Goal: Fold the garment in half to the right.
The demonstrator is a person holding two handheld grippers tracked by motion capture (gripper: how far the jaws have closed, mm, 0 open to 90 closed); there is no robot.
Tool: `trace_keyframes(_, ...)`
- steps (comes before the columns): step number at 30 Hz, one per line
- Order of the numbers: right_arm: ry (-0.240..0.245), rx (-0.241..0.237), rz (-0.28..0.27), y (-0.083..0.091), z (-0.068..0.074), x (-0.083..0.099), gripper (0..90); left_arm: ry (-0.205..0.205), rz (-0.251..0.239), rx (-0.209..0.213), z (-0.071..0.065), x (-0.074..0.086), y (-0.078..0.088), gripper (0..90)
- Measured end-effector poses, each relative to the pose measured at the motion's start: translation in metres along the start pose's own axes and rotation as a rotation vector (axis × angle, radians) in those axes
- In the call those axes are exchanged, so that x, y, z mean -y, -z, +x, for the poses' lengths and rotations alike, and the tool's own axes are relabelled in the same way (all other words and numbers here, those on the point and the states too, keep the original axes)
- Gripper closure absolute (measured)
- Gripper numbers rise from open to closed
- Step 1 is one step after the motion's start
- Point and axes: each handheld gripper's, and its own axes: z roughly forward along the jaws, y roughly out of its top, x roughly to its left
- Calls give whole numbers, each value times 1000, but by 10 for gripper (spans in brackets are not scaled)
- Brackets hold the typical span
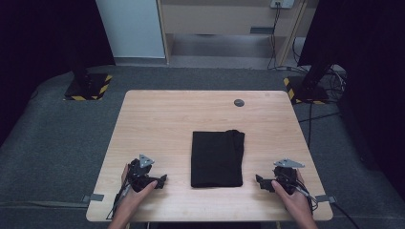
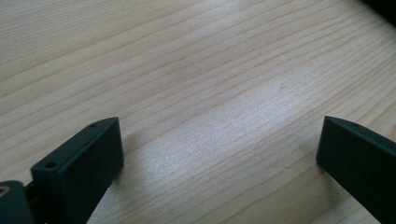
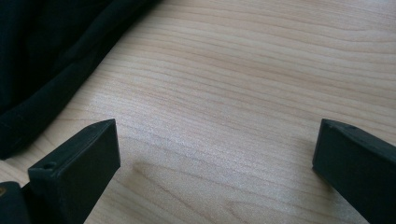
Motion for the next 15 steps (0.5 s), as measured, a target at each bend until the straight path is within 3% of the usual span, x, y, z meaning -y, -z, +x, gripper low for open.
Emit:
trace_keyframes(11, 66, 40, 0, -2, 6, 3, 8, 7, -47, -7, -3, 4, -2, 0)
trace_keyframes(15, 100, 20, 8, 1, 8, 6, 5, 7, -47, -7, -3, 4, -2, 0)
